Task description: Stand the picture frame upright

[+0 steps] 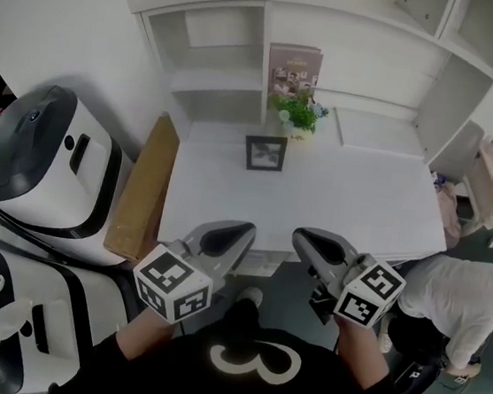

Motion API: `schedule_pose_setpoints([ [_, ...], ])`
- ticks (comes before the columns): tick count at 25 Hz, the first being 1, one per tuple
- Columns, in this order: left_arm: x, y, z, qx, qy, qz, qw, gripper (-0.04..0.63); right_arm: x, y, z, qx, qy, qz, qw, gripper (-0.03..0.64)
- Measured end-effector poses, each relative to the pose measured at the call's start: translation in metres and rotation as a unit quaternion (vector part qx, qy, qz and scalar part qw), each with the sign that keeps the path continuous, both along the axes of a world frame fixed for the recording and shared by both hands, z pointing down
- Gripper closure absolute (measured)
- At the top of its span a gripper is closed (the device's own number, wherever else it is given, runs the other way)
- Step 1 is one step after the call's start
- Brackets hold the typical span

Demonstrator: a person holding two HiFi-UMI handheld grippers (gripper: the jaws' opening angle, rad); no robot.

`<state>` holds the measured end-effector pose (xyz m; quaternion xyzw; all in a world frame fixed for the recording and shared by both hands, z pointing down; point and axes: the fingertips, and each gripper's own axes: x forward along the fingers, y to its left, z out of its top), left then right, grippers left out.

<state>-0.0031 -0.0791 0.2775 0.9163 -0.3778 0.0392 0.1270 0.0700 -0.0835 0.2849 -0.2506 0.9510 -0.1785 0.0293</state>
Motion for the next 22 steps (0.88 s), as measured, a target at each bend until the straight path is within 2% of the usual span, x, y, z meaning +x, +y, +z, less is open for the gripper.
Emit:
schedule_pose_setpoints([
  [6,0.013,0.032,-0.016,0.026,-0.008,0.008,0.9996,0.586,0.004,0.030,-0.017,0.031,0.006,0.004,0.999,0.615],
  [10,0.017,0.045,-0.013,0.026,-0.014,0.013,0.9995,0.586,0.008,0.041,-0.020,0.054,0.021,0.017,0.998,0.615],
  [22,0.016,0.051,-0.012,0.021,-0.023,0.002,0.9995,0.586,0.009,0.053,-0.023,0.049,0.020,0.008,0.999,0.615],
])
